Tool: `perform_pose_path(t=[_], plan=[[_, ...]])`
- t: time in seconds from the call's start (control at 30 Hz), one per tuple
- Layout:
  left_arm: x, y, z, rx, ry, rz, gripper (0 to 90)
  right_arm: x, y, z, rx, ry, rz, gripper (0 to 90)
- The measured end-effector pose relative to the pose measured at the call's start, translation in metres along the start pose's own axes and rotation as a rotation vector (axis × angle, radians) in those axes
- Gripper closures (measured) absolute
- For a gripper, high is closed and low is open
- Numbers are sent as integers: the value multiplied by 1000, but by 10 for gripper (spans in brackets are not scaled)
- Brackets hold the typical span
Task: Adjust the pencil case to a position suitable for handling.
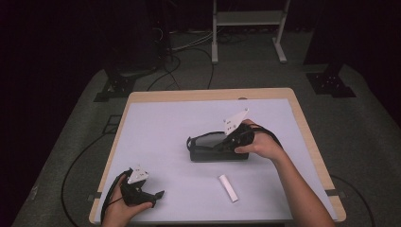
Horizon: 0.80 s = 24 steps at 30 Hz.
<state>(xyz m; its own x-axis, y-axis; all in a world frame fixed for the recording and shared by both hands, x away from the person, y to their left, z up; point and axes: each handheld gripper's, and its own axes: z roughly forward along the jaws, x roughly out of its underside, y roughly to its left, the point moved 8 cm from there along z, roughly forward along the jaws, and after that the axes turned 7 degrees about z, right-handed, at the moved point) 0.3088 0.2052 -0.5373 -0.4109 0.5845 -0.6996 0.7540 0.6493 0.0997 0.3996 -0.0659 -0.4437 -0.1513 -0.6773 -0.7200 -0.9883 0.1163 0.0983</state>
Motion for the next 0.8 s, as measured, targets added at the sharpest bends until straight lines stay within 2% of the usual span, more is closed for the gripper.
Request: perform_pose_path(t=[0.2,0.47,0.8], plan=[[0,0,0,-1,-2,-4,0,1,8,5,-13,10,-9,881],[0,0,0,0,-2,-4,0,3,12,9,-3,-3,1,881],[0,0,0,1,1,1,0,5,19,15,30,-16,12,881]])
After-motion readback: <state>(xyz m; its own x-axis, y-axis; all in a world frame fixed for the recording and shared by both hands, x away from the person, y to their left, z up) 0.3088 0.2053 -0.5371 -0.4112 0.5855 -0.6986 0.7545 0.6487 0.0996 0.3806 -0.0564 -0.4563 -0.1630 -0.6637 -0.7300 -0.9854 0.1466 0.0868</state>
